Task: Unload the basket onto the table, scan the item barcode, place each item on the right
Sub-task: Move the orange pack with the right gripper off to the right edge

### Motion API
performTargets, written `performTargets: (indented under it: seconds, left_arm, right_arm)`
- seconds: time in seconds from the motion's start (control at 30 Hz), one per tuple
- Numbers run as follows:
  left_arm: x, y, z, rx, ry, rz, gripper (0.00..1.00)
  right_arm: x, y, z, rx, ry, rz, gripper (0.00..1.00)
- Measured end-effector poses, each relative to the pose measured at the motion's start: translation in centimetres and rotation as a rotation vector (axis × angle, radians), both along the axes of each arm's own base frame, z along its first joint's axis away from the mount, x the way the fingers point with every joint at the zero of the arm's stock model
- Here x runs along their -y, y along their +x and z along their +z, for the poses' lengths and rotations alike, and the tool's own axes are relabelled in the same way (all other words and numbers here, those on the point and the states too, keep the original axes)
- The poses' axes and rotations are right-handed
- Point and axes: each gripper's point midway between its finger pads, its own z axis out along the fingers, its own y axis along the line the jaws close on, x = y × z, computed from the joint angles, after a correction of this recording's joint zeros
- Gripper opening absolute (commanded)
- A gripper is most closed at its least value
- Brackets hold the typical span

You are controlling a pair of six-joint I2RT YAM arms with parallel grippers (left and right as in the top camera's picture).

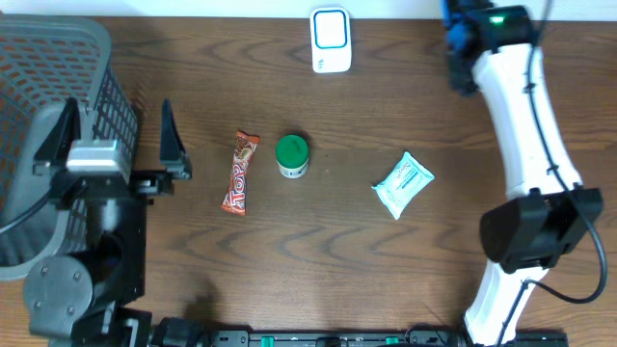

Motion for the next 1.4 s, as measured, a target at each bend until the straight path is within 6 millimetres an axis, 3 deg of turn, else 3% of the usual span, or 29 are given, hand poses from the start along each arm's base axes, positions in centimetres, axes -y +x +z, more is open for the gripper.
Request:
performTargets:
  seconds: [0.4,0.53,0.67,0.77,0.9,1.0,1.1,1.27,1.4]
  left_arm:
    - [-1.2,-6.6,3.3,0.17,-0.032,0.0,0.98]
    - [-1.5,-8.0,3.9,0.207,-0.024,0.006,0.98]
    - [-1.6,-8.3,4.0,0.213,-0.015,0.01,0.98]
    - [-1.6,-8.3,4.0,0.213,-0.01,0.013,0.98]
    - [-1.6,-8.3,4.0,0.213,-0.005,0.015,0.98]
    - [-1.6,-8.3,4.0,0.213,-0.002,0.016,0.98]
    - [-1.6,-8.3,4.0,0.213,-0.001,0.016,0.98]
    - [-1.6,-8.2,3.9,0.21,-0.001,0.016,0.98]
    - [-1.5,-8.2,3.7,0.202,0.001,0.016,0.98]
  right_arm:
    - [16.3,-5.4,-3.4,-0.034,0.008,-0.411,0.34]
    - [21.2,-8.4,-6.4,-0.033,0.064,-0.558,0.37]
    - [24.1,-11.7,-10.1,-0.054,0.116,-0.663,0.36]
    - [25.3,-13.8,-12.9,-0.059,0.172,-0.723,0.38]
    - [26.0,-16.2,-16.2,-0.043,0.3,-0.797,0.61]
    - [26.3,-17.1,-17.0,-0.023,0.378,-0.829,0.74]
    - [26.3,-17.5,-17.1,-0.003,0.45,-0.856,0.99]
    - [25.4,-16.4,-15.6,0.03,0.563,-0.838,0.99]
    - [24.6,-13.6,-12.5,0.133,0.665,-0.78,0.99]
